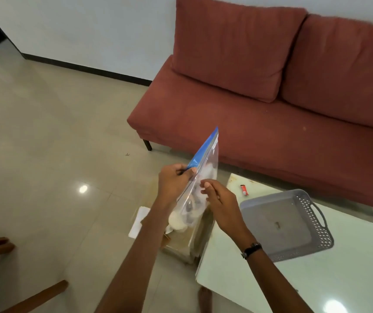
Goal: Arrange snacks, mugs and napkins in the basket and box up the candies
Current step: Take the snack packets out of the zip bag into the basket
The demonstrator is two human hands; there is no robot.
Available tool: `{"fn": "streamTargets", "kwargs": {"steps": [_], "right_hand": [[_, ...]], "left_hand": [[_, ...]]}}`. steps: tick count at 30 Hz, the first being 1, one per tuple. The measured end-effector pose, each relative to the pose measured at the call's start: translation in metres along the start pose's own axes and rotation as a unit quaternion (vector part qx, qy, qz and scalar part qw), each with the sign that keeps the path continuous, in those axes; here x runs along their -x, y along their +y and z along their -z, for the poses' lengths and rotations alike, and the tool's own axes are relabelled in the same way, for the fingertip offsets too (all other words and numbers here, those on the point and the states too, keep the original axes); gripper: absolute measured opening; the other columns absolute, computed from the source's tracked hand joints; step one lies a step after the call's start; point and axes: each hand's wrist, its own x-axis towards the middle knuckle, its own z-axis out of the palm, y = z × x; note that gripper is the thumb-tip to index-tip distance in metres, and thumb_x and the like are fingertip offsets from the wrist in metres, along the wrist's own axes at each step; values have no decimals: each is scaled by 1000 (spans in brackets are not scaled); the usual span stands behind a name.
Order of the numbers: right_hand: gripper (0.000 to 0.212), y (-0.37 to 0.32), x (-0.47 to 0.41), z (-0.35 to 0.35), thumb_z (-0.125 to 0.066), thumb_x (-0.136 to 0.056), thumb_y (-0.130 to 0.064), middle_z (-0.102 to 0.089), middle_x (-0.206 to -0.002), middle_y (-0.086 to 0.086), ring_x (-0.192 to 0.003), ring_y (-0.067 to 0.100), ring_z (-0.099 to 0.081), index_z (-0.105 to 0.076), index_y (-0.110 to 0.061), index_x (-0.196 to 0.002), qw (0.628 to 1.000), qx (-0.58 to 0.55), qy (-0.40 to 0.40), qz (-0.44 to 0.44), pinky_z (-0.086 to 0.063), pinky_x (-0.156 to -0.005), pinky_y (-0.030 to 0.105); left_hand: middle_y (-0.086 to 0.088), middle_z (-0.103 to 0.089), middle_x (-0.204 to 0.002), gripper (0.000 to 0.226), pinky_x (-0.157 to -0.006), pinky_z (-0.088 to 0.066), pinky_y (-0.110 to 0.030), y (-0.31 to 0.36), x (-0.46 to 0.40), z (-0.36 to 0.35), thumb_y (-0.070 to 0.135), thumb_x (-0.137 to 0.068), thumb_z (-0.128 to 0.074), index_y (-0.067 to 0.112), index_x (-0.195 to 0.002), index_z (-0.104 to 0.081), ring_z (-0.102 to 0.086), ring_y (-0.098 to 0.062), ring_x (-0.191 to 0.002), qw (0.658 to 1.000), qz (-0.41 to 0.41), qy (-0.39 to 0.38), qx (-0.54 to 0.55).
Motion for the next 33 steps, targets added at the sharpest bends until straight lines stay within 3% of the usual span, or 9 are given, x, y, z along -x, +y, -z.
{"fn": "streamTargets", "kwargs": {"steps": [3,7,11,15,17,20,23,28,33], "right_hand": [[22,6,23,33,-49,-97,-26,-68,-105,1,-96,14,-66,-63,-14,-109,999,-1,42,-14,-51,-78,10],[25,25,65,92,-54,-94,-32,-72,-91,7,-87,21,-69,-68,-12,-94,993,-31,74,-88,-58,-84,38],[32,48,113,161,-60,-88,-42,-74,-74,1,-71,13,-73,-72,-15,-76,987,-65,83,-125,-60,-72,25],[29,74,159,225,-66,-86,-32,-72,-71,7,-66,16,-72,-71,-8,-70,979,-83,102,-153,-60,-67,24],[23,86,182,253,-64,-87,-20,-70,-68,9,-64,17,-69,-71,-4,-71,979,-82,113,-150,-59,-64,22],[15,99,209,289,-63,-82,-12,-71,-69,10,-63,17,-68,-74,-5,-74,979,-68,129,-146,-60,-68,27],[13,102,228,316,-64,-82,-10,-72,-70,11,-67,21,-71,-75,-4,-77,980,-74,130,-135,-62,-74,35],[16,104,248,343,-62,-83,-8,-74,-78,18,-76,31,-72,-73,2,-77,986,-54,114,-109,-60,-79,43],[15,102,261,362,-65,-83,-7,-73,-77,14,-76,28,-73,-73,-2,-72,985,-82,104,-114,-61,-79,37]], "left_hand": [[-11,-71,-72,8,-74,-56,-38,4,37,-42,16,-78,-73,8,-79,-72,-63,-17,-66,999,16,-27,30],[-6,-69,-66,16,-67,-55,-27,8,96,-97,17,-72,-79,5,-75,-70,-64,-12,-60,996,39,-63,49],[-3,-68,-63,14,-51,-47,-10,15,163,-160,9,-68,-81,4,-71,-69,-61,2,-48,996,23,-81,26],[-19,-73,-76,15,-69,-57,-31,25,227,-220,9,-65,-82,10,-65,-68,-71,-28,-70,995,1,-98,5],[-18,-72,-73,21,-71,-55,-37,28,256,-247,11,-61,-85,18,-58,-65,-70,-34,-72,995,-8,-94,-10],[-3,-68,-64,21,-62,-53,-26,31,287,-281,19,-59,-87,16,-60,-66,-64,-18,-60,994,-23,-92,-46],[1,-64,-63,19,-55,-49,-14,35,309,-300,22,-65,-83,13,-64,-66,-58,-8,-57,993,9,-119,-8],[4,-66,-63,15,-50,-46,-7,46,335,-310,17,-81,-70,13,-67,-67,-62,-3,-55,982,50,-175,54],[1,-67,-67,21,-51,-51,-10,48,347,-319,16,-88,-61,15,-68,-66,-62,-7,-60,982,71,-152,86]]}}
